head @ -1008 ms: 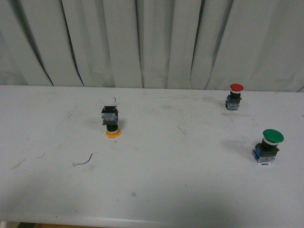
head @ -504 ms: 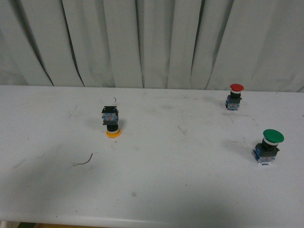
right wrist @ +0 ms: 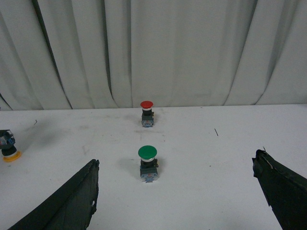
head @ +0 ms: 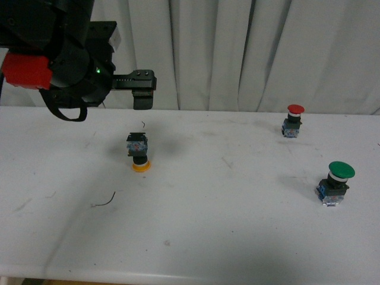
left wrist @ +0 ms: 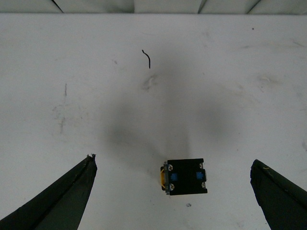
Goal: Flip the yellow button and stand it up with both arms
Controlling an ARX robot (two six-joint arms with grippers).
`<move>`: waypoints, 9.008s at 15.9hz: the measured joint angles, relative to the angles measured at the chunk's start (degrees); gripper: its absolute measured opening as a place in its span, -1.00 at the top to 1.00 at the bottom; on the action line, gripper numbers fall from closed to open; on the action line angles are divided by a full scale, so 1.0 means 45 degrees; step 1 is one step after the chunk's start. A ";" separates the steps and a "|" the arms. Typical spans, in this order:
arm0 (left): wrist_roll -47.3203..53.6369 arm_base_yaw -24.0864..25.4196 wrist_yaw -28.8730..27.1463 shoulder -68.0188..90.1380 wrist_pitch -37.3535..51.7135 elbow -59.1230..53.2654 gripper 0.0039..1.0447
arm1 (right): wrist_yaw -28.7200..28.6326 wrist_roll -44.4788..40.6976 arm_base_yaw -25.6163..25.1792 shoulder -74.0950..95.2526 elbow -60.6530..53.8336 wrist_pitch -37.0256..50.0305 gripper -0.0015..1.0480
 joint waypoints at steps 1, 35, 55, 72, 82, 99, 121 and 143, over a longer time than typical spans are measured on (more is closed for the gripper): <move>-0.0015 -0.0053 -0.0010 0.0398 -0.0641 0.0578 -0.88 | 0.0000 0.0000 0.0000 0.0000 0.0000 0.0000 -0.88; 0.0131 -0.0743 0.0340 0.2453 -0.2783 0.2414 0.33 | 0.0000 0.0000 0.0000 0.0000 0.0000 -0.0005 -0.88; -0.6509 -0.1817 0.6086 -0.7980 0.6397 -0.7524 0.34 | 0.0000 0.0000 0.0000 0.0000 0.0000 0.0000 -0.88; -1.0491 -0.2720 0.8714 -0.5688 1.2546 -0.8087 0.34 | 0.0000 -0.0005 0.0000 0.0000 0.0000 0.0000 -0.88; -0.9976 -0.2710 0.8616 -0.5639 1.2046 -0.7893 0.34 | -0.1239 -0.0738 -0.0680 0.8626 0.0967 0.9267 -0.88; -0.9918 -0.2725 0.8684 -0.5654 1.2036 -0.7907 0.34 | -0.9039 1.5868 0.0821 2.1201 0.7116 1.6339 -0.88; -0.9908 -0.2701 0.8767 -0.5693 1.1924 -0.7907 0.34 | -0.8068 1.8506 0.2807 2.2435 0.8718 1.6407 -0.70; -1.0006 -0.2764 0.8762 -0.5717 1.2084 -0.7907 -0.90 | -0.7946 1.8316 0.2735 2.2314 0.8714 1.6388 0.37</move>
